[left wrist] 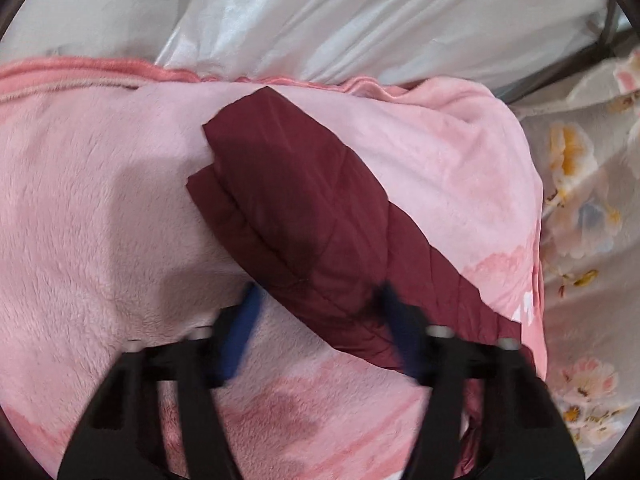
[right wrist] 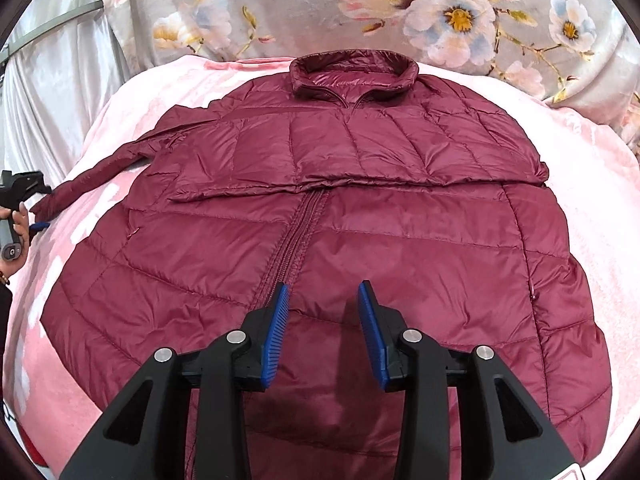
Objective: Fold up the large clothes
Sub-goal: 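Grasp the other sleeve with the left gripper, fold it across the body, release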
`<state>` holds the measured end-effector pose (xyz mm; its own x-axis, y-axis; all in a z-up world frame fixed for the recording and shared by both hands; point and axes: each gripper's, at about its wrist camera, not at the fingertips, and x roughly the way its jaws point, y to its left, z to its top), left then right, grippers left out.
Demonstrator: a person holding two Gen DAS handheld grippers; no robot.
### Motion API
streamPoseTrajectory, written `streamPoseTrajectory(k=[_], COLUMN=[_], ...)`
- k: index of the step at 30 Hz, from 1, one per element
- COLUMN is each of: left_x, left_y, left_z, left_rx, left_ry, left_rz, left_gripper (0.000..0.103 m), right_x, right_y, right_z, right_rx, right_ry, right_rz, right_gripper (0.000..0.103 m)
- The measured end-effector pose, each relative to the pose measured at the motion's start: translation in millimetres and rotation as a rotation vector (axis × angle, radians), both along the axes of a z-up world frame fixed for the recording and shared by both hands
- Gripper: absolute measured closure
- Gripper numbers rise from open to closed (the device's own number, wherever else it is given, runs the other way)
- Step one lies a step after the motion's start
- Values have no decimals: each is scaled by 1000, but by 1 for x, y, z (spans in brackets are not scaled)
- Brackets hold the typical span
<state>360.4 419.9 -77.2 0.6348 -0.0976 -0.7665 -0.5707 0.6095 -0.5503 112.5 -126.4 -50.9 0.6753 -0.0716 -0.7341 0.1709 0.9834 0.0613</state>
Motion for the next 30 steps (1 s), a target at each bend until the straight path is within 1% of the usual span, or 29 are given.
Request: streamPoseTrajectory(k=[1,2,3,4,6,7,9,10,13,14,15,16,17,19,21,22,25,27,28,30], left_x=[1,2,2,2,2,1,1,0,-6,-8,-10,-14,-17,-23,-30,-32,-40,-44,-43,-49], left_y=[-4,-8,-15,-25,-48,-59,-96,-122,-184,-215,-238,-271,-291,-340,-393,-416,-461,-491,-500,-522], left_z=[4,8,16,28,52,64,97,117,156,170,179,188,192,195,185,176,145,115,105,79], left_rx=[20,40,74,123,195,219,282,327,397,423,442,461,465,465,440,425,399,372,370,392], left_ry=[7,4,0,-9,-53,-73,-145,-193,-297,-341,-370,-407,-428,-454,-456,-445,-404,-347,-327,-286], left_rz=[-14,-30,-44,-59,-104,-128,-204,-252,-369,-428,-473,-538,-583,-697,-813,-864,-958,-1022,-1041,-1088], left_gripper=[70,81,89,91,97,98,99,99,99,99,99,99,99,99,98,98,98,98,98,97], right_x=[0,0,-1,-1,-4,-5,-8,-9,-12,-13,-14,-16,-17,-20,-23,-24,-27,-28,-27,-27], right_y=[0,-1,-2,-4,-7,-10,-16,-18,-27,-30,-33,-37,-41,-48,-56,-61,-72,-79,-81,-87], right_z=[0,0,1,1,2,3,3,3,2,1,1,1,1,1,1,1,1,0,-1,-3], right_rx=[1,5,7,12,20,29,41,44,48,51,53,55,59,70,82,89,105,113,114,119], right_ry=[0,-2,-3,-6,-10,-14,-17,-17,-18,-18,-19,-22,-25,-30,-34,-38,-42,-45,-45,-45], right_rz=[-1,-2,-4,-7,-13,-20,-30,-35,-60,-67,-74,-84,-93,-110,-126,-135,-154,-162,-164,-167], right_gripper=[66,66,66,66,66,66,66,66,63,62,62,62,62,62,62,62,62,62,62,62])
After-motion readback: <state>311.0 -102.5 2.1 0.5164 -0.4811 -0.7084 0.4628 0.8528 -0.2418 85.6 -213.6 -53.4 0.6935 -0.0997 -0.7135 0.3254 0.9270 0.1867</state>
